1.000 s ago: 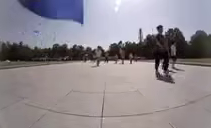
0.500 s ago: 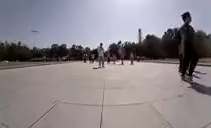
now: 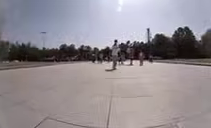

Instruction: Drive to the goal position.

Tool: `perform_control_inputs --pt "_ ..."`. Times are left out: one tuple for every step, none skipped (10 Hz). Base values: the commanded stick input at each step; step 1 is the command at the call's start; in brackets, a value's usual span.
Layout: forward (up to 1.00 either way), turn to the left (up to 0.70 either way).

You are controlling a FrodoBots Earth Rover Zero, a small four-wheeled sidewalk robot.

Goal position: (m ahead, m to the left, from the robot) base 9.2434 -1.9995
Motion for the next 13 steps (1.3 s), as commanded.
perform_control_inputs --pt "1.00 0.00" --pt "1.00 0.00" --pt "1.00 0.00" --pt "1.00 0.00" --pt "1.00 0.00" --pt "1.00 0.00" --pt "1.00 0.00" --pt "1.00 0.00" --pt "1.00 0.00" --pt "1.00 0.00" --pt "1.00 0.00" --pt "1.00 0.00" --pt "1.00 0.00"
